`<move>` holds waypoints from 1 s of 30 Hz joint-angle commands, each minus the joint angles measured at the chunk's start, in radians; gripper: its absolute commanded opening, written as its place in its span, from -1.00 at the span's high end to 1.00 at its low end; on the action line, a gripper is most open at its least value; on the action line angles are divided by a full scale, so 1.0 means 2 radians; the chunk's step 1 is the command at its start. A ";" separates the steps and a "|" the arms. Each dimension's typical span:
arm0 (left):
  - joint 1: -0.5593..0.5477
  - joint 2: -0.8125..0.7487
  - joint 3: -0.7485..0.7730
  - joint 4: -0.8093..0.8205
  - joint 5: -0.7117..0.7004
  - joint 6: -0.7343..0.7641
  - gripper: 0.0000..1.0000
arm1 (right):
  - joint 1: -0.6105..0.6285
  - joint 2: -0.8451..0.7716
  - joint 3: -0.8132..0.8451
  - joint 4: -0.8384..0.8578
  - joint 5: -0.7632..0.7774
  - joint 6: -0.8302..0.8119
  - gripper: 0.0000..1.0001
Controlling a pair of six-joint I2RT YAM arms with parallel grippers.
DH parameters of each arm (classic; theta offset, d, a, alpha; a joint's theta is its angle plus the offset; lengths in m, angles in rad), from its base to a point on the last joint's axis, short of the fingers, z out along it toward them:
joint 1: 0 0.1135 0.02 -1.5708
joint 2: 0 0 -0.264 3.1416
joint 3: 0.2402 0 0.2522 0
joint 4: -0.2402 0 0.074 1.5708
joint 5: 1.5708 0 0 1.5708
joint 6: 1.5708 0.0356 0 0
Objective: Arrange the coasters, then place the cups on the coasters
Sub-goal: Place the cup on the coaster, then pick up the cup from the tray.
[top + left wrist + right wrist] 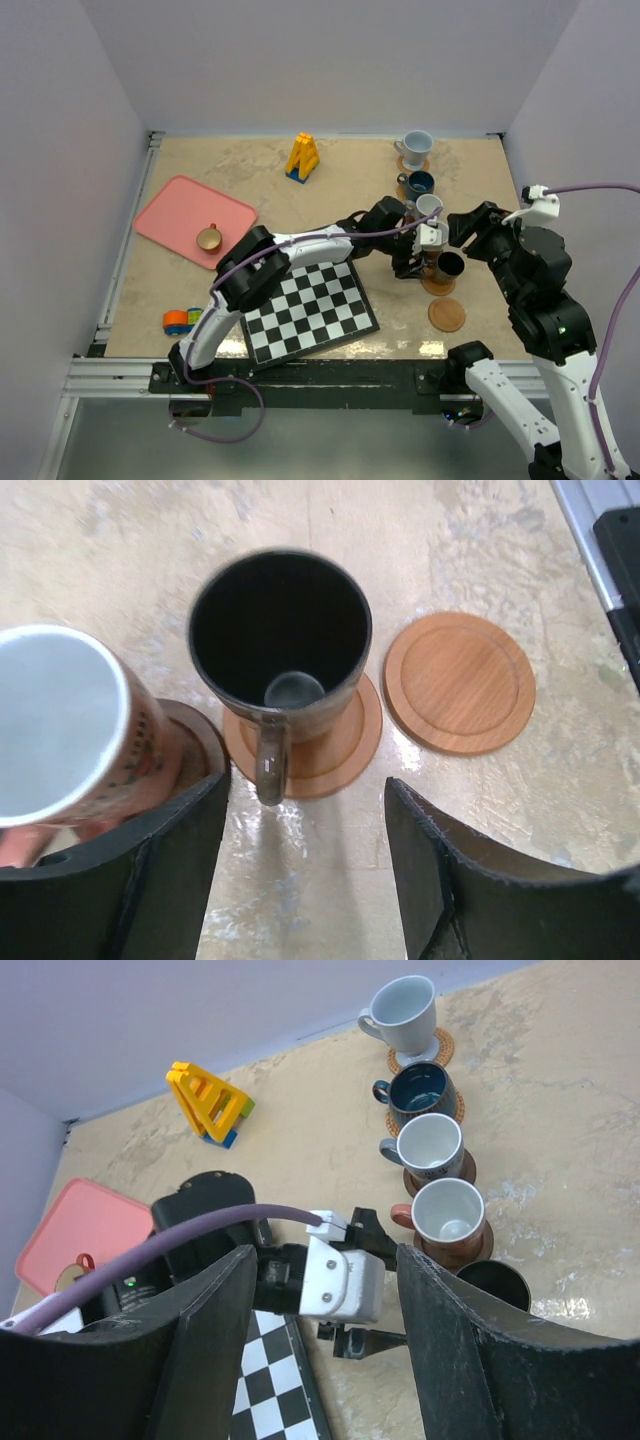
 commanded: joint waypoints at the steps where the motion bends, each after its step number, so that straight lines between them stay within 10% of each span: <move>1: 0.003 -0.072 -0.005 0.013 -0.012 0.003 -0.38 | 0.000 -0.007 0.012 0.021 -0.010 -0.014 -0.25; 14: 0.109 -0.228 -0.076 -0.143 -0.054 -0.026 -0.37 | 0.000 -0.022 0.008 0.067 -0.019 -0.038 -0.29; 30: 0.395 -0.370 -0.278 -0.176 -0.376 -0.141 -0.45 | 0.000 0.017 -0.005 0.103 -0.070 -0.085 -0.33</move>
